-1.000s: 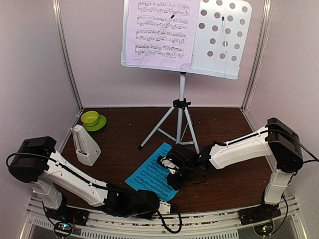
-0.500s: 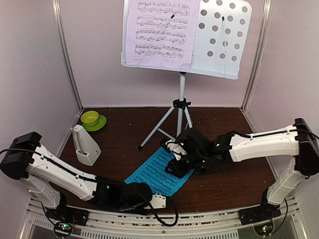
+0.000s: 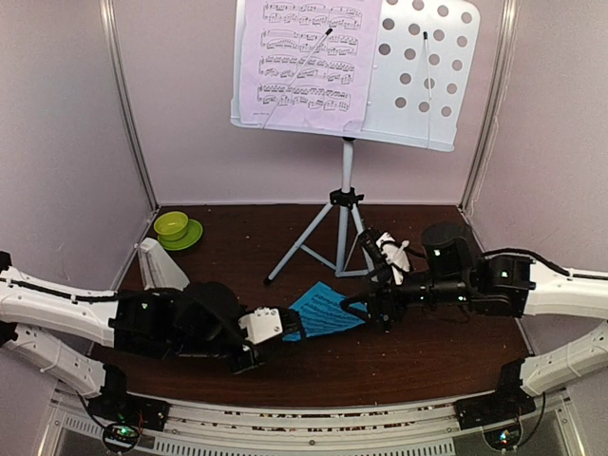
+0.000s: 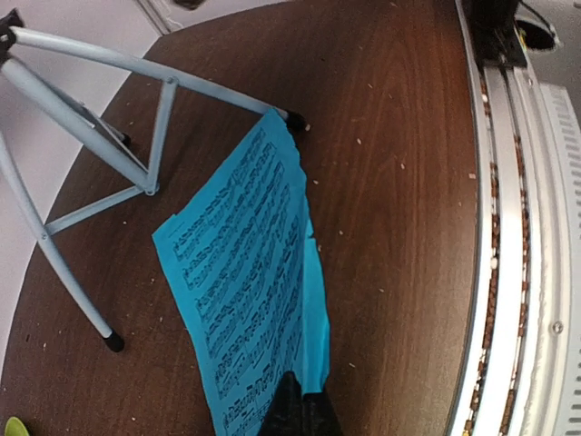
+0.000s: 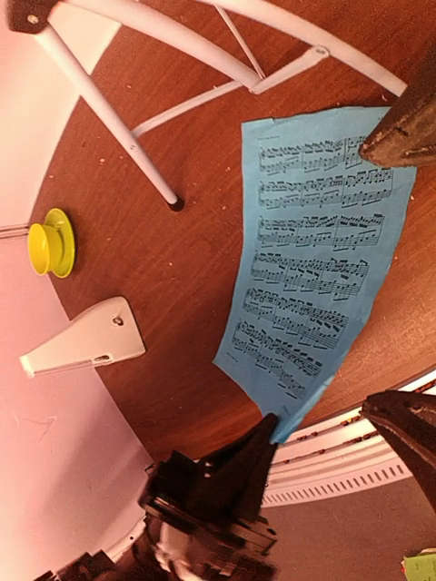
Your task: Set up the instrument practice props
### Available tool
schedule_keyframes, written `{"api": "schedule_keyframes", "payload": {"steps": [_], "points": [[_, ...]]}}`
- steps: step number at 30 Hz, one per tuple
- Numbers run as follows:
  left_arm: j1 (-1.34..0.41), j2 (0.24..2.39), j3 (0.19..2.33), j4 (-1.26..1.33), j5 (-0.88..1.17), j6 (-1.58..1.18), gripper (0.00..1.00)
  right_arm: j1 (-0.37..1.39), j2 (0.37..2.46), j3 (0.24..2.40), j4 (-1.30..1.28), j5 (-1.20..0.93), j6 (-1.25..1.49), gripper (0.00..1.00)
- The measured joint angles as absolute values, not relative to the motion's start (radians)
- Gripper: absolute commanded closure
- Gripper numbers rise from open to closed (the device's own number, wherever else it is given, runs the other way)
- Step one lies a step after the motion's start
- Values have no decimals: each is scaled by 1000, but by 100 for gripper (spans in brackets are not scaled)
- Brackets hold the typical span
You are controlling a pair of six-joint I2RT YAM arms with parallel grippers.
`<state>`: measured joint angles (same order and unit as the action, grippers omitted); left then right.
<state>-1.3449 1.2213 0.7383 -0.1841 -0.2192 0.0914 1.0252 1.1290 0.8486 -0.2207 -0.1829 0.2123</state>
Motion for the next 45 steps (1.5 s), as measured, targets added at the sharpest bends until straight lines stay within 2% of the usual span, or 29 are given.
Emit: {"api": "schedule_keyframes", "payload": {"steps": [7,17,35,39,45], "points": [[-1269,1142,921,-313,-138,-57,100,1025,940,839,-234,-151,162,11],[-1263,1087,1143,-488,-157,-386,100,1025,878,839,-240,-86,141,7],[-1122,964,1224,-532,-397,-1030,100,1175,870,748,-88,93,46,7],[-1122,1013,1284,-529,-403,-1045,100,1189,884,745,-66,101,37,7],[-1122,1091,1394,-580,-309,-837,100,1133,884,747,-60,105,143,5]]}}
